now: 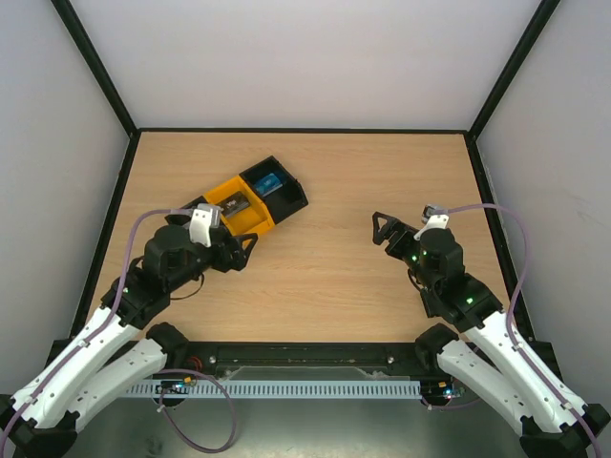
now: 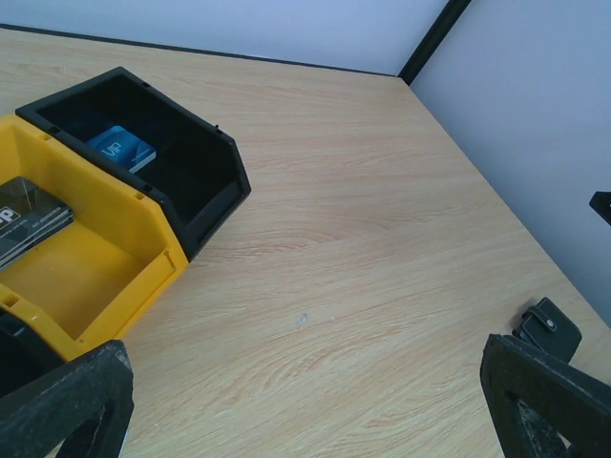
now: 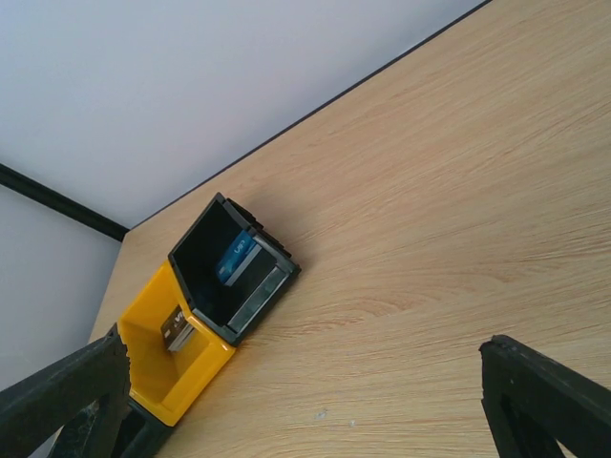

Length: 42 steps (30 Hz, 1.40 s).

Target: Take the credit cards out of the card holder

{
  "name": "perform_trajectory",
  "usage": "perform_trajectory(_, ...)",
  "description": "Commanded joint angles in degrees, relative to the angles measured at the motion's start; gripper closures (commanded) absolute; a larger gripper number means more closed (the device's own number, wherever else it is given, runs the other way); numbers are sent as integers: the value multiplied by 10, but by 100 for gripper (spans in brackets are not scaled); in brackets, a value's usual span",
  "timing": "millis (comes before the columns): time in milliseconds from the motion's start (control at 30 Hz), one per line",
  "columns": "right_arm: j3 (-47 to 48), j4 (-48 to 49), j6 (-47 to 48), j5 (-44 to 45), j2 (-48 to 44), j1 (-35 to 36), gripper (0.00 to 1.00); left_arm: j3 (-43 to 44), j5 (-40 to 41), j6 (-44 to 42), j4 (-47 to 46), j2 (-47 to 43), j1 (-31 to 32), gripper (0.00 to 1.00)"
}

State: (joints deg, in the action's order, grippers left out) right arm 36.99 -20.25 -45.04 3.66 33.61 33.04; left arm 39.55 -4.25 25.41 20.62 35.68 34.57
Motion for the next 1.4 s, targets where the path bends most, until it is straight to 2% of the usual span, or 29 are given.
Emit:
perform_trajectory(0,-11,16,-6,22,0,4,2,-6,-2,-3,-11,-14,-3,0)
perform_trajectory(400,-31,-37,-45,153,43,4,2,-5,-3,14,-6,16,-4,0)
perform_trajectory(500,-36,-54,-67,191,79,4,2,-1,3,15,-2,29,-4,0)
perform_trajectory(700,-29,-69,-86,210,166,-9,1,3,4,17,6,38,-5,0)
perform_trajectory(867,-34,-83,-106,194,237,-77,4,1,0,16,5,30,-4,0)
perform_trajectory(1000,-38,-111,-147,215,267,-111,3,0,-1,15,4,25,-4,0)
perform_trajectory(1133,-44,-137,-180,223,261,-149,3,-1,-2,14,4,23,-4,0)
perform_trajectory(1367,-57,-151,-155,151,221,-247,1,-1,5,12,7,36,-4,0)
